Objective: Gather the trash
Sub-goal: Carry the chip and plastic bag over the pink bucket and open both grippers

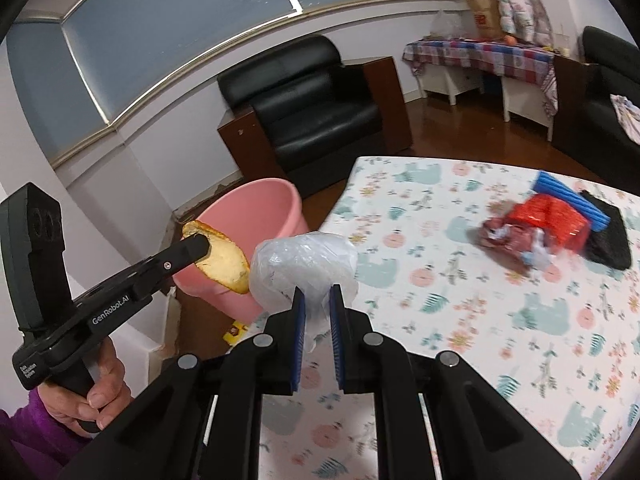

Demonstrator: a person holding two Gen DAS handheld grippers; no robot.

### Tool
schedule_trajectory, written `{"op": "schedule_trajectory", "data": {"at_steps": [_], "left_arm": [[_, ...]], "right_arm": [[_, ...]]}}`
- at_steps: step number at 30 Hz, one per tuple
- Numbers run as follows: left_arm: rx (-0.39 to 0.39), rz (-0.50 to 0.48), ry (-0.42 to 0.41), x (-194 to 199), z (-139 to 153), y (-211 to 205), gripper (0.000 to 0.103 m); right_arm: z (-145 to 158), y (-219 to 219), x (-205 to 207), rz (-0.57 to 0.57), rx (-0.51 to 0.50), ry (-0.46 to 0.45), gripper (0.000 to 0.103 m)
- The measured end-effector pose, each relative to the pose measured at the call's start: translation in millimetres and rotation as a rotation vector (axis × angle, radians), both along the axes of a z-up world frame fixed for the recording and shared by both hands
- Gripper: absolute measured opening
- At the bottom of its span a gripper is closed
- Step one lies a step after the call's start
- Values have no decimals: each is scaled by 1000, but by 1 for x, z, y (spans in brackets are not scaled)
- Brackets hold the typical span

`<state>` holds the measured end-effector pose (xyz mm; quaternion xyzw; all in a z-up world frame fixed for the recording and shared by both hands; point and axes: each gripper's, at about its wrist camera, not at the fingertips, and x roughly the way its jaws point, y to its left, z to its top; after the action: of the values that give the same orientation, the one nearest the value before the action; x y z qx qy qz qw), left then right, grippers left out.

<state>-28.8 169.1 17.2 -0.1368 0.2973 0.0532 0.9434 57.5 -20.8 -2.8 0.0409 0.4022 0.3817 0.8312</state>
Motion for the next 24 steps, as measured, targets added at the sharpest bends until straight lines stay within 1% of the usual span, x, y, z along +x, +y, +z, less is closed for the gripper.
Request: {"op": "schedule_trajectory", "data": {"at_steps": [5,12,18,24], "left_arm": [[-1,62,-7,-7,1,21,5],[20,161,1,-17,3,52,5],[24,245,37,-22,-3,75,5],[24,300,59,-21,-9,91,5]], "right_arm": [[4,19,4,24,-2,-13,12],[8,51,13,59,16,-6,12],[12,85,15,120,20,-8,12],[14,113,16,169,9,-21,12]]}}
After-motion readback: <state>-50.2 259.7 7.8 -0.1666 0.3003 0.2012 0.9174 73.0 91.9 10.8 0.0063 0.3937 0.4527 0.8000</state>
